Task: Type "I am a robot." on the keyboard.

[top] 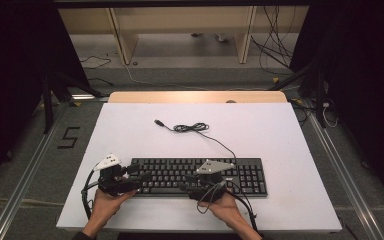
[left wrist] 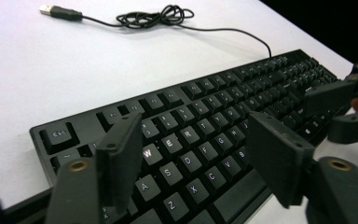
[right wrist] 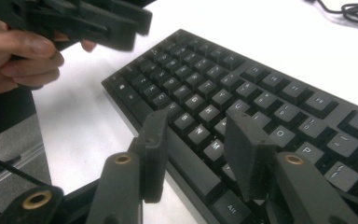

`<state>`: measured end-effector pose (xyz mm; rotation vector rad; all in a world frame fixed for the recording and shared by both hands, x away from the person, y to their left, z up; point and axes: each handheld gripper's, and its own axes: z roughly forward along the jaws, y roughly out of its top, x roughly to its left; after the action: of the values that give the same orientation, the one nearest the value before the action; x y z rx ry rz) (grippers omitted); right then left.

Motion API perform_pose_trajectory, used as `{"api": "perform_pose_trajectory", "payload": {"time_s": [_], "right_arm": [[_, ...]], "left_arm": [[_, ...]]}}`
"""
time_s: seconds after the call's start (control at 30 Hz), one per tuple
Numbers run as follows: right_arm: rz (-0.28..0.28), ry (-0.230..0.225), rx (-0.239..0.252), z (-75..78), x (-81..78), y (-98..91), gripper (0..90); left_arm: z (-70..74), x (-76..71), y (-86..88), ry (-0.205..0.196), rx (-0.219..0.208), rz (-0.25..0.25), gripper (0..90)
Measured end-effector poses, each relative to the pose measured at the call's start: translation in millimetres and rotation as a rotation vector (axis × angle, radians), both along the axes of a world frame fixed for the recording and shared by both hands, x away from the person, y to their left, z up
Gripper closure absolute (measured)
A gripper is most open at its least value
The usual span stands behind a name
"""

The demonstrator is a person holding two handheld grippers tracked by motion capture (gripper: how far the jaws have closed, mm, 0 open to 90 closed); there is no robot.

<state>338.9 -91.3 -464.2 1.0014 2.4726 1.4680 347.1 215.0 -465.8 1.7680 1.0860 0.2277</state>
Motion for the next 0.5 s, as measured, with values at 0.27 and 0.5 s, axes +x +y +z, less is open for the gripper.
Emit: {"api": "perform_pose_trajectory", "payload": {"time_s": [0.27, 0.5], "right_arm": [[-0.016, -0.004, 0.010, 4.6, -0.9, -8.5, 51.5], [-0.032, -0.006, 0.008, 4.9, -2.0, -15.1, 44.6]], "left_arm": [[1.3, 8.4, -7.3, 0.022, 0.025, -0.008, 49.8], [1.6, 18.8, -20.0, 0.037, 0.077, -0.053, 68.2]]}}
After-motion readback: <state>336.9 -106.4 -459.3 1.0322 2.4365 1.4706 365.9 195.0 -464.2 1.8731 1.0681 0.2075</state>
